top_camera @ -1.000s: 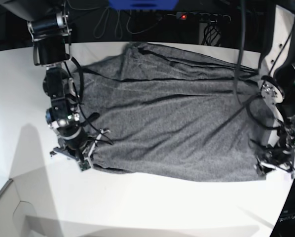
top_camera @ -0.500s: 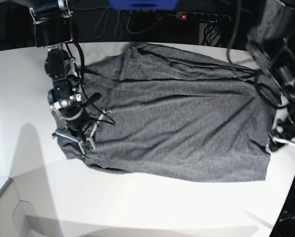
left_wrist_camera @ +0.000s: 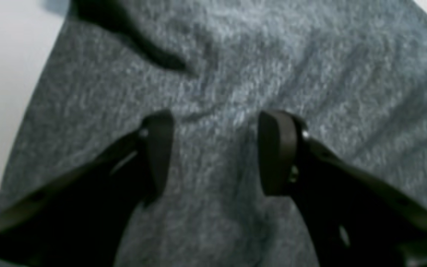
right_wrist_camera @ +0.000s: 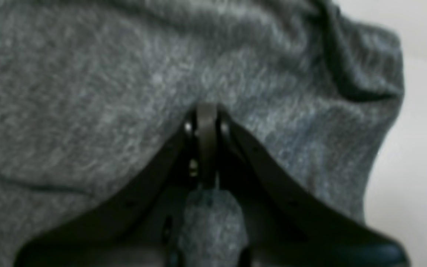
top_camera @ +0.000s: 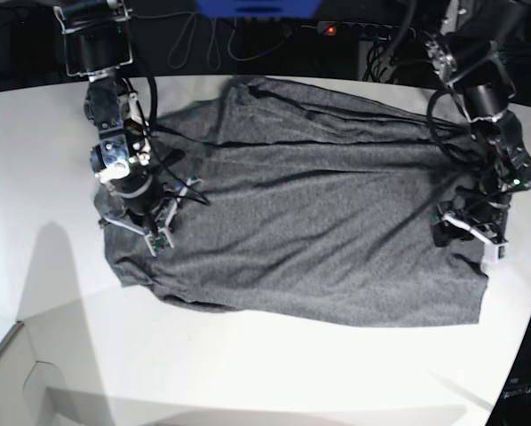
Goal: Layout the t-shirt on the table in an organized manner, then fold the t-shirt properly
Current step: 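Lift the hem with both grippers and pull it toward the collar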
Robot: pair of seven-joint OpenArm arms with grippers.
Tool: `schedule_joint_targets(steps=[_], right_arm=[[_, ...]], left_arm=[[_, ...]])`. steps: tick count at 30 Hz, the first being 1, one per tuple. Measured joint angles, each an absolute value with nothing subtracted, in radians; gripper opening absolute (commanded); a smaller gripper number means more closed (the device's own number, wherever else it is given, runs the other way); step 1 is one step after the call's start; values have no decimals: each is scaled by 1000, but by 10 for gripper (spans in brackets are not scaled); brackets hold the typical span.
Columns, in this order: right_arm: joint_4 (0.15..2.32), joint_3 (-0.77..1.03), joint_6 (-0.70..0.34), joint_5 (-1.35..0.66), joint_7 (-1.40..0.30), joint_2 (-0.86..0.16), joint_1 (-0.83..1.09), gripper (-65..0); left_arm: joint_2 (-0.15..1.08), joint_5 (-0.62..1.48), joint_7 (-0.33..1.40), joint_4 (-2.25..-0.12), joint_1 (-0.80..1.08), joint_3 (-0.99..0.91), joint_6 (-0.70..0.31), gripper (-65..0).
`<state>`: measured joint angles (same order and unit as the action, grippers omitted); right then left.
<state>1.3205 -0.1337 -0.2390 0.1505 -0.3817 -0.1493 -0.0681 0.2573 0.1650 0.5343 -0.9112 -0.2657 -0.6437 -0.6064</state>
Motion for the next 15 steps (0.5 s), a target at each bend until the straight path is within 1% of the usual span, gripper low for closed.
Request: schedule_joint_targets(steps=[4,11,15], right_arm=[[1328,-132,-239,151,-369,-156,-43,-650],[1348,-136,-229,149,-309,-170,25,-650],[1428,-128,-228,150,-316,-172,104,-650]], left_arm=[[279,173,532,-911,-247,-645,-603,-296],[285,173,535,-1047,-123,-645,-602,-297],[285,170,542,-1089,-82,-645,-601,-297]])
